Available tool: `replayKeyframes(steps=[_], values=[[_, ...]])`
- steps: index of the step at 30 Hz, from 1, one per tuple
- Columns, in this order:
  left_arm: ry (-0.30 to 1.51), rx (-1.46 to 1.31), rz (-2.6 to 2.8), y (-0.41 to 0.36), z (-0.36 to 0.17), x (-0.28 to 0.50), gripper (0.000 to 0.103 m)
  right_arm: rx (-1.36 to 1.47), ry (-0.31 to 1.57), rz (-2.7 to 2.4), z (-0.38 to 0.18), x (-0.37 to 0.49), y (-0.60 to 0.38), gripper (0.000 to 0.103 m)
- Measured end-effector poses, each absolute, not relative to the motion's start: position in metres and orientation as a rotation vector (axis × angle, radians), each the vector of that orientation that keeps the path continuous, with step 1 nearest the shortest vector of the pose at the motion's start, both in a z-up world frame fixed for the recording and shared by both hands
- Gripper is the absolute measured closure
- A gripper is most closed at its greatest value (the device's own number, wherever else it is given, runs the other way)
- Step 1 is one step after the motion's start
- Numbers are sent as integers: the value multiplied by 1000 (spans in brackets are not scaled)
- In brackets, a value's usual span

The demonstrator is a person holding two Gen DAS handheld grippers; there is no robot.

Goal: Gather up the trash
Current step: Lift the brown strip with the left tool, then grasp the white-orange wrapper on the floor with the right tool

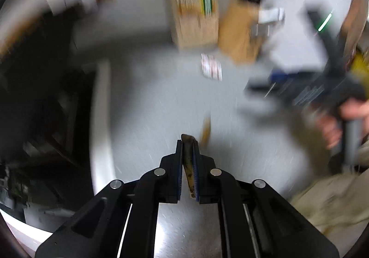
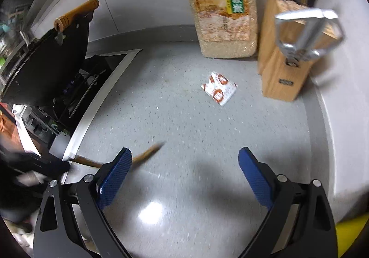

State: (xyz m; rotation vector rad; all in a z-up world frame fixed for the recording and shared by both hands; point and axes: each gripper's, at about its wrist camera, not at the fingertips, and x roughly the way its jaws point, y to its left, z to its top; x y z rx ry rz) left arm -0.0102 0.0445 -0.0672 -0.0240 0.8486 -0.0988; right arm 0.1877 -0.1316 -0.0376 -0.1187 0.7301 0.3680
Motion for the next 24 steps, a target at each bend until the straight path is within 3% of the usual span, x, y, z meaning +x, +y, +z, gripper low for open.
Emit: replayKeyframes(steps=[4,15,16,17,18,19,20,24], values=[[732,-63,-126,44,-20,-16,94,-168,726,359,-43,235,-109,12],[700,-126,-71,41,-4,-39,94,-186,828,184,-66,366,-98,12],[702,-132,-59,44,-5,-41,94,-155,858,180,-69,370,-101,20],[703,-141,-50,47,-4,-42,94,-159,852,159,-72,368,-103,41],[702,-160,-43,50,-5,-43,94,-179,836,174,-71,363,-101,52],[704,-169,-39,51,-5,-42,94,-192,844,194,-69,358,-97,80],[707,-170,-34,51,-6,-42,94,-216,854,197,-65,351,-91,95],[707,-158,-36,50,-7,-41,94,-130,803,344,-31,300,-87,98]])
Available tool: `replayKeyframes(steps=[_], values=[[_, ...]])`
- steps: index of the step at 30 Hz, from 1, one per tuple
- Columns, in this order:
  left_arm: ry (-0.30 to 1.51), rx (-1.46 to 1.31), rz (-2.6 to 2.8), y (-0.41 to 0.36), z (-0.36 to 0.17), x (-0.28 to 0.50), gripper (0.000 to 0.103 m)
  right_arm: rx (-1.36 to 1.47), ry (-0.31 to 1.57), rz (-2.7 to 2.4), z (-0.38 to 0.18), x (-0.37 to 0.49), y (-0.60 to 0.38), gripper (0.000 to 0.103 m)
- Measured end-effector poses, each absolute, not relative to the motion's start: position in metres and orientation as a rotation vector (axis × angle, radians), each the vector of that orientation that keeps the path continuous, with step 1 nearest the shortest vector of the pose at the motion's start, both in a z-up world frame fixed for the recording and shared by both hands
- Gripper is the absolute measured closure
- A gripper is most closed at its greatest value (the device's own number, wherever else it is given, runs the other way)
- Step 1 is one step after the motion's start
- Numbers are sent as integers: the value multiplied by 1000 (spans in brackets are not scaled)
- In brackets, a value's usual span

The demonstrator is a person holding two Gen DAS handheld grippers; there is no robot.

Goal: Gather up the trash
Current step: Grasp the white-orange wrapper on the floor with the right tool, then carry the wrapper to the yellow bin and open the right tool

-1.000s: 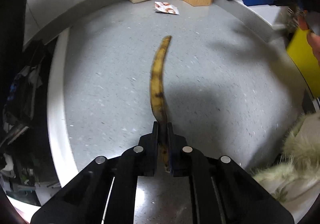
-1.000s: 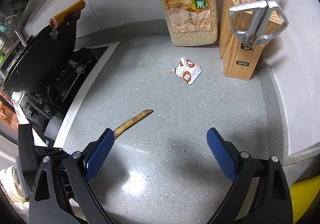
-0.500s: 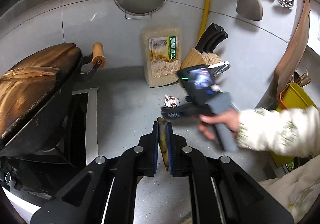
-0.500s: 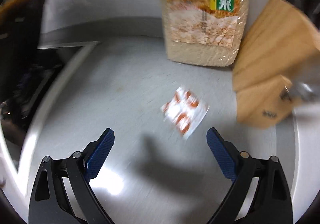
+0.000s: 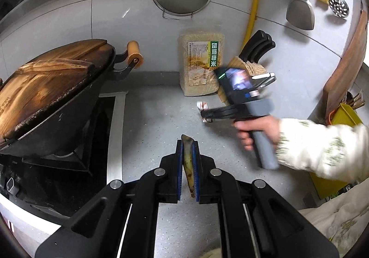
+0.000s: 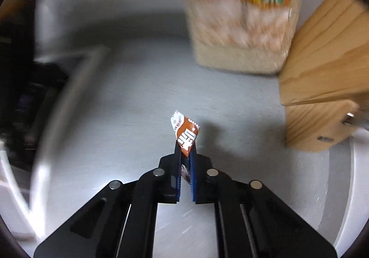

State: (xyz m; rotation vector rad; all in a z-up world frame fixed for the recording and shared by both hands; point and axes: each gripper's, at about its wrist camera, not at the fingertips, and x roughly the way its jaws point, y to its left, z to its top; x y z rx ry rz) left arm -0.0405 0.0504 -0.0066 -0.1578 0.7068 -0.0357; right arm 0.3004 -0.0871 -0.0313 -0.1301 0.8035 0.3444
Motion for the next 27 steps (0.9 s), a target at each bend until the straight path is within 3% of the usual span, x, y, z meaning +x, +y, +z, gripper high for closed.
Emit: replayKeyframes(steps=[5,14,27], values=[[696,-169,-50,51,-9,-38,94,-7,694,533,30,211,-103,98],[647,-124,-112,41,3,-32,94,13,546,536,74,99,-139,98],[583,-36,-308,0,33,-27,94,177,137,-163,153,-59,-333,98]])
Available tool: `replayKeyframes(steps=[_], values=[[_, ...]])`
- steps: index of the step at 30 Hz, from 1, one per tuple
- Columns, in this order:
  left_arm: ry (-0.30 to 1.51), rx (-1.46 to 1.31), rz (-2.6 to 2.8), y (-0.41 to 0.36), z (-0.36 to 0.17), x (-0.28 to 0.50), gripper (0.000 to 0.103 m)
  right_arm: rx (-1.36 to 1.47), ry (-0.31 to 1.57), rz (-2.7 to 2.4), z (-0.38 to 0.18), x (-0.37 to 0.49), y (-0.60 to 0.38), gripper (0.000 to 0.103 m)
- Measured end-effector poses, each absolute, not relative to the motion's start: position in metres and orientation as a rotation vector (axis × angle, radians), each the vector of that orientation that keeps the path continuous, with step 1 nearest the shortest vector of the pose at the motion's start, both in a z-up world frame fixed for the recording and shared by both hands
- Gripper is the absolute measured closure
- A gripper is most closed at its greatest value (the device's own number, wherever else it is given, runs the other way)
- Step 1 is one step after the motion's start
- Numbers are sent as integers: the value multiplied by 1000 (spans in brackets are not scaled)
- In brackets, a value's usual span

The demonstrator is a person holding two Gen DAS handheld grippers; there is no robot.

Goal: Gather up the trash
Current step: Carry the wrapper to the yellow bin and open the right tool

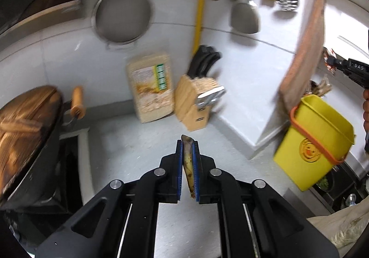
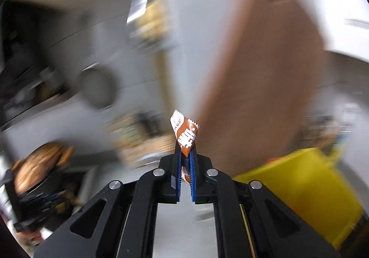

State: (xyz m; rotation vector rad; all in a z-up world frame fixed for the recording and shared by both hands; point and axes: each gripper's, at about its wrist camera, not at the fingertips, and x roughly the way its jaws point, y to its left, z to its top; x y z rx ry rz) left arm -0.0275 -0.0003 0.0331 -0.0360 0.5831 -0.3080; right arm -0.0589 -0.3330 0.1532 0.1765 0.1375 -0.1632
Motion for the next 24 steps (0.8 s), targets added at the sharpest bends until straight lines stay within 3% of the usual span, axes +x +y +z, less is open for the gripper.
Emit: replayKeyframes(steps=[3,5,6,7,9,11,17,24], values=[[556,-20,-370,-15,42,-26,94,226,158,-341,147,-82,-375,98],[537,-18,-423,-26,47,-24,94,251,322,-393,128,-71,-401,91],[531,-18,-450,-31,50,-23,94,274,411,-402,116,-62,-412,77],[528,-18,-480,-37,53,-22,94,305,515,-414,100,-54,-423,44],[505,-3,-535,-52,63,-21,94,372,586,-508,80,-59,-440,41],[467,13,-614,-71,78,-21,94,465,542,-497,79,-78,-450,30],[348,67,-841,-132,130,-17,94,509,300,-528,96,-141,-449,22],[227,174,-1043,-226,184,-11,94,517,163,-584,96,-206,-442,22]])
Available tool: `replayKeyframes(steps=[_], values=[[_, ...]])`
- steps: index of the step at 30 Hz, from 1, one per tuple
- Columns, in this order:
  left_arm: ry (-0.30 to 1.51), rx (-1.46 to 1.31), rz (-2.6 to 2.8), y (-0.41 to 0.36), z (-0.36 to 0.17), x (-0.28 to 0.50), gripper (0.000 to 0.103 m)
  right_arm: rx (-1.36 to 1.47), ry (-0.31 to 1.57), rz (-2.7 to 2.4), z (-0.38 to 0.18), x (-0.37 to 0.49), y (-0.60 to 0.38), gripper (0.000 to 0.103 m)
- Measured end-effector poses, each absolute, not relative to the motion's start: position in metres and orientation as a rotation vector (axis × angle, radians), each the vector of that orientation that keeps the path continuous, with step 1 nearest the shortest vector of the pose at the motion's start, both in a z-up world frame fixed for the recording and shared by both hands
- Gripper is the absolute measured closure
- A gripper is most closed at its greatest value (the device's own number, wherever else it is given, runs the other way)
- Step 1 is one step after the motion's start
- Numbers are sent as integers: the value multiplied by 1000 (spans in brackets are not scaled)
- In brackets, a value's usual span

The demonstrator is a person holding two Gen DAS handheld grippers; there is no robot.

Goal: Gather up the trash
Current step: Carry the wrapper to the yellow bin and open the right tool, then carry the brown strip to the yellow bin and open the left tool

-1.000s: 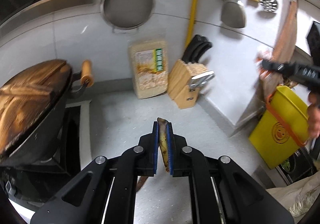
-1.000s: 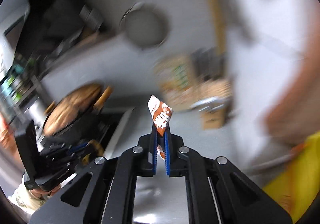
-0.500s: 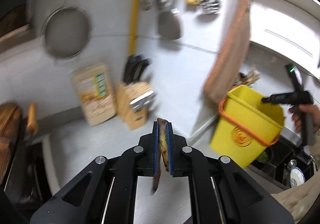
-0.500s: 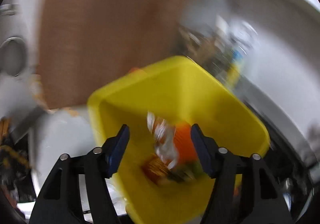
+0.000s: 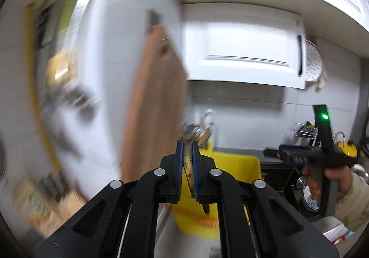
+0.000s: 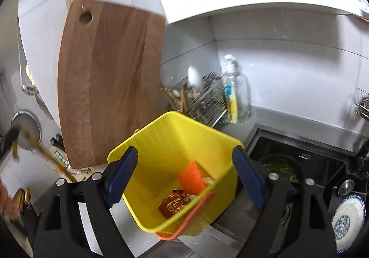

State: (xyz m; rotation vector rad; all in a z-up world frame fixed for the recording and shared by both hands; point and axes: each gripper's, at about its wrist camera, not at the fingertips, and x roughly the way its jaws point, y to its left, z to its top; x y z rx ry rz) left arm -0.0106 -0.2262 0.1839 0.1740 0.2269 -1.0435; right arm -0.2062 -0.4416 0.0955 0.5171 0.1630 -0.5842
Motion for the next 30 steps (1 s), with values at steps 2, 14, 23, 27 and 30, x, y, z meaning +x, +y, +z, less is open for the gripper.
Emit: replayKeyframes(steps=[2,14,23,27,30], values=[[237,218,-1063,-264,187,-4,94,521,132,-618,93,-223,-440,22],[412,316,-1161,-380,144,4,94,611,42,-841,64,-307,-444,22],[496,360,-1155,-402,117,12,94,616,21,-923,64,-332,-439,22],[526,384,-1143,-407,105,13,93,613,28,-925,66,-331,-437,22],[593,397,-1127,-409,93,18,79,605,48,-912,67,-324,-436,22]])
